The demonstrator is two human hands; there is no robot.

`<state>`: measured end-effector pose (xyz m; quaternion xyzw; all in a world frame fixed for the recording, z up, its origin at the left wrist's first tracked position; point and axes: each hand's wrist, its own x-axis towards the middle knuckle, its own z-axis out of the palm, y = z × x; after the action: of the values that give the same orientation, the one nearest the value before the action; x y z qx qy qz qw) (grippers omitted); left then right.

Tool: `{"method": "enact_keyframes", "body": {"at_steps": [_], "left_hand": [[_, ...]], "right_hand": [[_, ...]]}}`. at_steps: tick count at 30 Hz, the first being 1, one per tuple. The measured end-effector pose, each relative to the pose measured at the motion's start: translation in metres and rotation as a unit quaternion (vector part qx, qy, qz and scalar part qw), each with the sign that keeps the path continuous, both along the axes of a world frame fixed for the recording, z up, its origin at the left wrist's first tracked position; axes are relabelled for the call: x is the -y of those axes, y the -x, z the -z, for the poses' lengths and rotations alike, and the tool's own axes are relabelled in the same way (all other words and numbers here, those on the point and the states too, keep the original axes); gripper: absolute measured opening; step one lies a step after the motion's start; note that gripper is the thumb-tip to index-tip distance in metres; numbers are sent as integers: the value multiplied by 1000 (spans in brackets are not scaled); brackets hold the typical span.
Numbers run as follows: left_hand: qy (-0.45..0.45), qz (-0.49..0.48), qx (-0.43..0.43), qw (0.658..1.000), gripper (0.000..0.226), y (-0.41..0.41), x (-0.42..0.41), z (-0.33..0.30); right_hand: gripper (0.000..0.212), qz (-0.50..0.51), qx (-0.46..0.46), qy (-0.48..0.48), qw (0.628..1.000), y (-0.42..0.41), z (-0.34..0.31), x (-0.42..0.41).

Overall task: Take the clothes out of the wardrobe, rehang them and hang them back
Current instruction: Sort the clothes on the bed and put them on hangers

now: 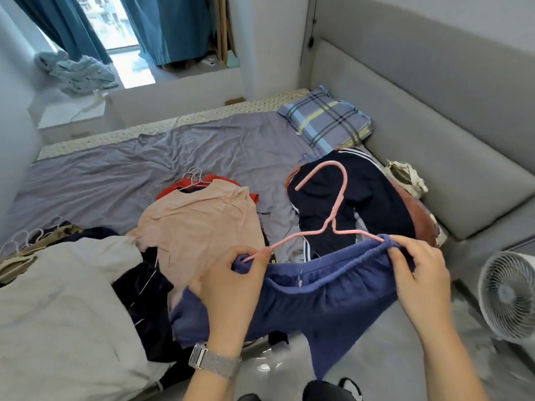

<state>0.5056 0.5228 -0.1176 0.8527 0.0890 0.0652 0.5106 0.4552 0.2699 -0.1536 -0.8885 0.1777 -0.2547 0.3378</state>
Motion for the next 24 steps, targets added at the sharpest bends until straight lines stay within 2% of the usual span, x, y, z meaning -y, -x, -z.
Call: {"method": "enact_keyframes", "body": {"at_steps": [5,10,13,16,18,21,24], "left_hand": [[12,29,-1,1000,34,-8,112,-8],[45,72,17,996,26,-29,200,-18],[76,83,10,994,15,-57,214,-18],[66,95,10,993,17,-92,214,-11],[39,155,-19,987,11,-116,213,-4],[11,267,-113,957,20,-152,213,9],[-51,317,-127,938,20,-190,217,17]], "right_hand": [[29,35,24,23,999,-2,-19,106],[29,38,2,51,998,-15,-48,206],[26,-9,27,69,997,-52,-65,231],[24,-35,37,61,997,-96,-58,239],[24,-41,32,57,997,-123,-45,244],[22,-55,-9,69,996,-162,-30,261],[26,-69,-49,105,991,-198,-32,283]]}}
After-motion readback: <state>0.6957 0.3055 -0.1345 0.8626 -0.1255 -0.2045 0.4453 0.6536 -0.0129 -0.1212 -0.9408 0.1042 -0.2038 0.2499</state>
